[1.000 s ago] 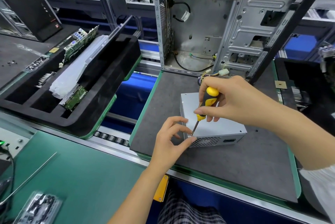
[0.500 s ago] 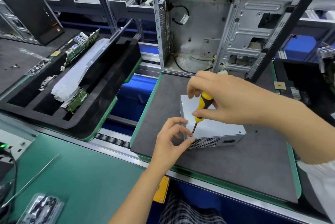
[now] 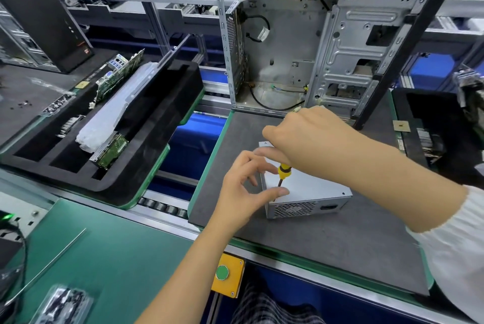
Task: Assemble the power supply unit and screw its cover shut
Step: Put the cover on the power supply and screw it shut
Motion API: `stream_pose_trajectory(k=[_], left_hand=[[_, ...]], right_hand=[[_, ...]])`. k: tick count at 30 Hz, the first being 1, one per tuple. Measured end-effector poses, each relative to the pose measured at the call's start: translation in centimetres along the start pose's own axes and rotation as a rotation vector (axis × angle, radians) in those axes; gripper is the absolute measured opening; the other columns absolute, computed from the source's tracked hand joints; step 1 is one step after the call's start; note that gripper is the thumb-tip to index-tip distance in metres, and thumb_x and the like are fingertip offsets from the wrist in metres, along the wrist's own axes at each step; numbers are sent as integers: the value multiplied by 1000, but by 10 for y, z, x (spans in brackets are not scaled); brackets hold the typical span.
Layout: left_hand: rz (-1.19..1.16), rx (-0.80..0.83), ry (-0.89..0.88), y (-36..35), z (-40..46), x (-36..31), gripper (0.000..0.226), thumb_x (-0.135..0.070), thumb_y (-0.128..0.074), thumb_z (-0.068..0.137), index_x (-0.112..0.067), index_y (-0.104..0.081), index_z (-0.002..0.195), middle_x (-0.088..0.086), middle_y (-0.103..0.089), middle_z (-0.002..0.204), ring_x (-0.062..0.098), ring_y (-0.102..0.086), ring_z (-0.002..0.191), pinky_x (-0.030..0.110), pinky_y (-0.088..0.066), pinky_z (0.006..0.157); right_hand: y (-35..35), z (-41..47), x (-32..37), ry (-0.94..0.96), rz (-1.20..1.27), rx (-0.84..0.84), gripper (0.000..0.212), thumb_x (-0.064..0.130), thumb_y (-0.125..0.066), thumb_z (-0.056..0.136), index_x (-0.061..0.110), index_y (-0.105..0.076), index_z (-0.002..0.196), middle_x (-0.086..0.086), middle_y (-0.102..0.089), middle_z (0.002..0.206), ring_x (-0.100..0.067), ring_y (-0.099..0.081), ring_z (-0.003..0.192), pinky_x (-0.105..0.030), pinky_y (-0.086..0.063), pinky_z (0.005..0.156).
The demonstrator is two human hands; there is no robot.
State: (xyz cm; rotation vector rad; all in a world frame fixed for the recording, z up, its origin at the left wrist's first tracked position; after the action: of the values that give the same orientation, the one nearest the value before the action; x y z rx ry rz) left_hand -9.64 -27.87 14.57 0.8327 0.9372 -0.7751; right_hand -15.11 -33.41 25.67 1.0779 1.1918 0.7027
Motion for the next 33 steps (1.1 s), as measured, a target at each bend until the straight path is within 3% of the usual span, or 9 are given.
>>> stream_pose_trajectory(k=[4,7,11,15,19,24,28,30,33], left_hand=[[-33,55,1,-5,7,-2,13,-18,-79,78,-21,-70,87,-4,-66,90,12,-57,86,23,-42,71],[-26,69,51,0,5,3,9,-14,-77,81,-12,-72,88,-5,-68,90,10,-56,87,18,-43,74],[-10,129,49,-1,4,0,8,-12,-74,85,-13,-75,93,-10,-70,93,12,-59,91,23,-47,79],[75,217,8,-7,-3,8,22,-17,-78,81,-13,-75,103,-8,-71,112,11,-61,111,30,-47,98],[419,417,-142,-26,-25,31,58,-29,-74,85,-18,-55,138,-8,-45,150,7,-32,143,33,-14,123],[436,315,-238,-30,-35,40,57,-13,-66,91,-13,-45,145,-4,-40,152,8,-28,146,32,-13,123],[387,269,-232,-30,-34,43,55,-6,-66,91,-12,-48,143,-3,-44,151,12,-34,144,35,-19,122],[341,263,-221,-31,-35,44,53,-4,-65,91,-10,-49,142,-1,-45,151,16,-36,143,40,-24,121],[308,244,-206,-32,-37,44,49,-3,-63,92,-7,-51,140,0,-46,150,17,-36,143,40,-25,120]], right_hand=[[-1,-7,1,50,218,59,23,43,-50,92,22,-42,94,0,-45,86,-16,-35,56,-29,-19,45],[-1,-13,3,136,434,146,21,22,-60,89,27,-45,104,8,-37,106,-10,-42,67,-26,-30,51],[-3,-8,0,117,389,188,13,20,-56,92,26,-50,101,9,-47,99,-14,-49,88,-28,-36,63],[0,-8,-3,96,188,176,24,44,-48,93,21,-45,87,4,-36,68,-26,-50,71,-29,-31,50],[4,-6,0,82,28,94,37,51,-35,96,19,-39,80,0,-32,66,-26,-37,63,-28,-19,46],[3,-9,4,102,69,116,29,43,-54,90,23,-38,103,-2,-31,98,-15,-26,48,-29,-15,43],[5,-6,8,141,13,131,28,21,-59,88,24,-31,86,1,-24,89,-14,-25,48,-27,-13,43],[8,-2,10,152,-48,135,26,28,-57,91,22,-34,82,1,-26,83,-15,-24,48,-27,-12,44],[11,4,14,167,-96,133,49,48,-48,93,12,-30,65,-1,-32,66,-19,-28,52,-25,-14,44]])
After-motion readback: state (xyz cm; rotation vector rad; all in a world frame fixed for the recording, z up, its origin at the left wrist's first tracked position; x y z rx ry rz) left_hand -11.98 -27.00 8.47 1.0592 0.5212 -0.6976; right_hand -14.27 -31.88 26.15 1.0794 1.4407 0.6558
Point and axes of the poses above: each hand's wrist, its own z-axis towards the middle knuckle, its own y-axis out of the back of the hand, x = y × z, the point moved 8 cm from there along z, towards the middle knuckle
